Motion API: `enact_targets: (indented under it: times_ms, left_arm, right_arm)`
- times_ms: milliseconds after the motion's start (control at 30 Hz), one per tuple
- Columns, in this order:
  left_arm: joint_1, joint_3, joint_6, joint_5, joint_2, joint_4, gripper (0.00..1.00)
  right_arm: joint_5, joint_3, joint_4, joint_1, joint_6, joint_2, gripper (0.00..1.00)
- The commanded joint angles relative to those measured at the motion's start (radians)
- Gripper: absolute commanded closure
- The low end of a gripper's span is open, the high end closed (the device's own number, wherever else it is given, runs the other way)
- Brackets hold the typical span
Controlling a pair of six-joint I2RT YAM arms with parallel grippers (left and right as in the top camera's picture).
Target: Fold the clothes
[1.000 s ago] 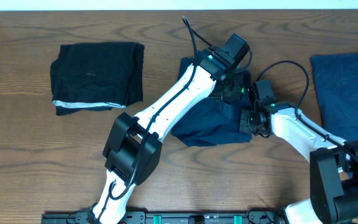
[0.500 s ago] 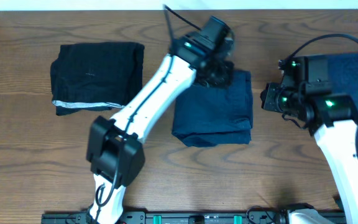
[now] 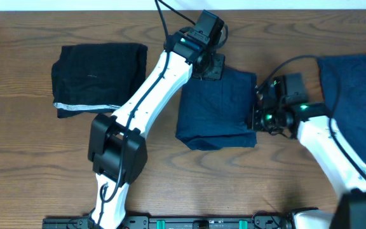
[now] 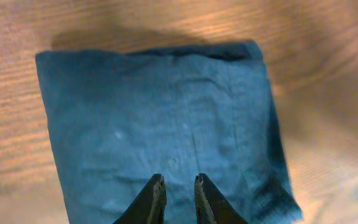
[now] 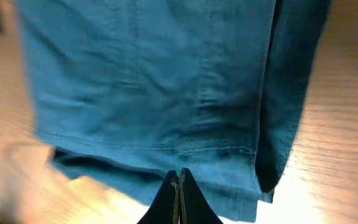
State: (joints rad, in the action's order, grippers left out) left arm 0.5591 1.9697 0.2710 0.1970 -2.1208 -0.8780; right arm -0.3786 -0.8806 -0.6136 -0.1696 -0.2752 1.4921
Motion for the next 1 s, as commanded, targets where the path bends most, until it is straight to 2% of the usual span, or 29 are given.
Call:
enact_targets:
  times_ms: [0, 133, 233, 400, 500, 567, 633, 700, 833, 967]
  left_arm:
    - [0.0, -0.005, -0.016, -0.039, -0.07, 0.002, 0.81]
    - [-0.002, -0.005, -0.016, -0.039, -0.159, 0.013, 0.82]
    - [-0.002, -0.005, -0.016, -0.039, -0.227, 0.035, 0.89]
    - [-0.006, -0.005, -0.016, -0.039, -0.28, 0.079, 0.89]
    - [-0.006, 0.016, -0.017, -0.038, -0.251, 0.082, 0.89]
    - [-0.006, 0.026, -0.016, -0.038, -0.209, 0.083, 0.83]
    - [-0.006, 0.026, -0.016, -0.037, -0.146, 0.082, 0.83]
    - [-0.006, 0.026, -0.016, -0.037, -0.08, 0.067, 0.79]
    - [-0.004, 0.026, -0.016, -0.037, 0.015, -0.003, 0.79]
    - [-0.005, 0.026, -0.016, -0.021, 0.042, -0.12, 0.79]
  right_arm:
    - [-0.01, 0.082, 0.076, -0.006, 0.014, 0.077, 0.99]
    - [-0.01, 0.12, 0.14, -0.005, 0.014, 0.185, 0.99]
    - [-0.01, 0.119, 0.147, -0.006, 0.009, 0.236, 0.99]
    - [-0.011, 0.118, 0.142, -0.006, -0.016, 0.253, 0.99]
    - [-0.017, 0.103, 0.123, -0.006, -0.016, 0.248, 0.99]
    - [-0.046, 0.083, 0.103, -0.005, -0.016, 0.239, 0.99]
    - [-0.077, 0.053, 0.078, -0.006, -0.013, 0.226, 0.99]
    - [-0.122, 0.001, 0.037, -0.006, 0.018, 0.204, 0.99]
    - [-0.156, -0.118, -0.044, -0.006, 0.074, 0.141, 0.98]
    - [-0.097, -0.235, -0.061, 0.008, 0.1, 0.084, 0.87]
